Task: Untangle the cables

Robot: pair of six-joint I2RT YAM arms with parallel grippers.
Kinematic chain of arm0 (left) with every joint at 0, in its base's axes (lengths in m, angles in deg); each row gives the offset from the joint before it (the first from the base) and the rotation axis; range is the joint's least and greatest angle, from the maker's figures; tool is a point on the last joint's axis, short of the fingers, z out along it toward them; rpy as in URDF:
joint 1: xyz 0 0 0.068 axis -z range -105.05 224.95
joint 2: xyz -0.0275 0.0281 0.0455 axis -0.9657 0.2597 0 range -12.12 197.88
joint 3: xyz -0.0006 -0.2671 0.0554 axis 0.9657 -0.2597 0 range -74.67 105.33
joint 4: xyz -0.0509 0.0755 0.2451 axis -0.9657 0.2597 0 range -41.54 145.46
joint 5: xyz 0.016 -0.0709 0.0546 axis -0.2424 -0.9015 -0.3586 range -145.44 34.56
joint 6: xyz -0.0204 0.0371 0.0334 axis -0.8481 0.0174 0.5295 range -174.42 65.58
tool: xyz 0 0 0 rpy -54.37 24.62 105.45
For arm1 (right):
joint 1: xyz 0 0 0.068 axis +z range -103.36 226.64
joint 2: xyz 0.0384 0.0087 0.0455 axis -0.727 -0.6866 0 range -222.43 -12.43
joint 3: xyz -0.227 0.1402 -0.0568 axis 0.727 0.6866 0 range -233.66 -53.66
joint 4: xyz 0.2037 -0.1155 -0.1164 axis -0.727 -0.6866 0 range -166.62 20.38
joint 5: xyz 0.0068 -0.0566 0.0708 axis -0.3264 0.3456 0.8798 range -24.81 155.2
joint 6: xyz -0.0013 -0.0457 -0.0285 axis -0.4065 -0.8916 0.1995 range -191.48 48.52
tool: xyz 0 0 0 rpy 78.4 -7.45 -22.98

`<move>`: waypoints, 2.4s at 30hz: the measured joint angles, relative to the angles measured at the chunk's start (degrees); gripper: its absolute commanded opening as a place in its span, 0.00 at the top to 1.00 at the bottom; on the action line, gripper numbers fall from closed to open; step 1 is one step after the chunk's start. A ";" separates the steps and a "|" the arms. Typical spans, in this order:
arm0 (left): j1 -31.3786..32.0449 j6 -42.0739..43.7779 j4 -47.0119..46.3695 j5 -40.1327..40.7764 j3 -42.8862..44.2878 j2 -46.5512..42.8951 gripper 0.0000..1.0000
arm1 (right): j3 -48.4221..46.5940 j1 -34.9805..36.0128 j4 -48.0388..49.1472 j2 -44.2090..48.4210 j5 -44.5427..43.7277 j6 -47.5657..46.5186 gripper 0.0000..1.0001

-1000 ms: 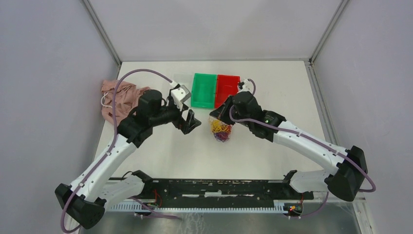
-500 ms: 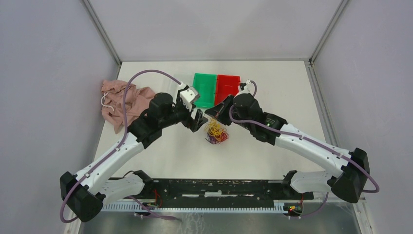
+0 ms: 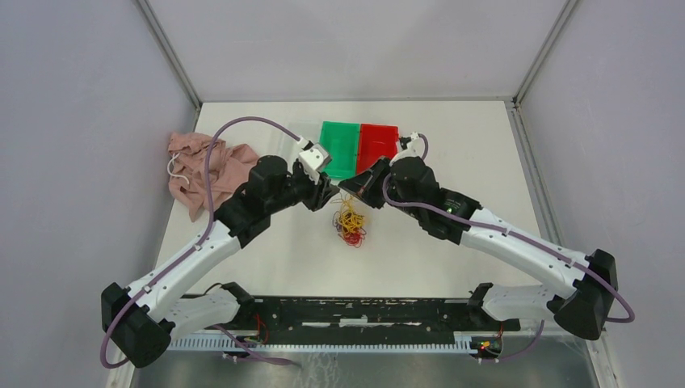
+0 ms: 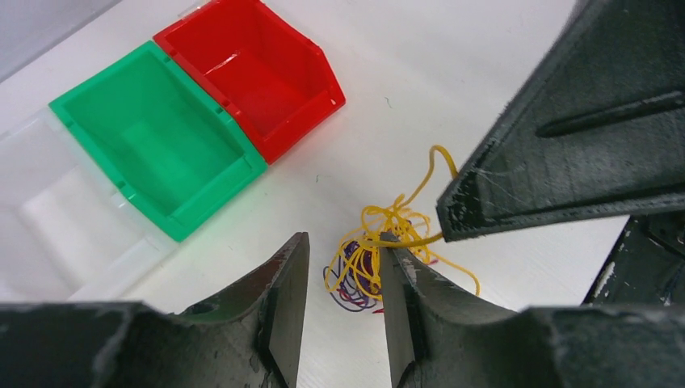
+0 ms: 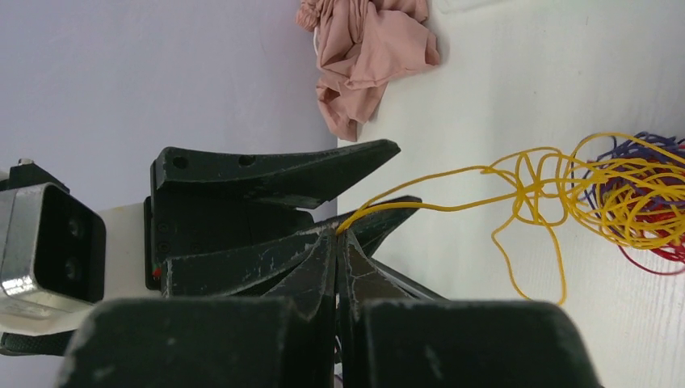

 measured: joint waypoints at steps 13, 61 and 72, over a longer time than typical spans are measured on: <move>-0.11 -1.36 -1.20 -1.36 -0.02 0.00 0.21 | 0.22 1.40 0.83 0.76 0.33 0.22 1.00; 0.24 16.11 -6.62 -11.91 0.85 -10.97 0.93 | -10.40 -8.50 -20.04 11.78 13.11 -29.49 0.23; 0.24 17.00 -6.51 -17.38 6.88 -10.97 0.93 | -10.38 -10.99 -13.88 1.88 23.32 -33.88 0.09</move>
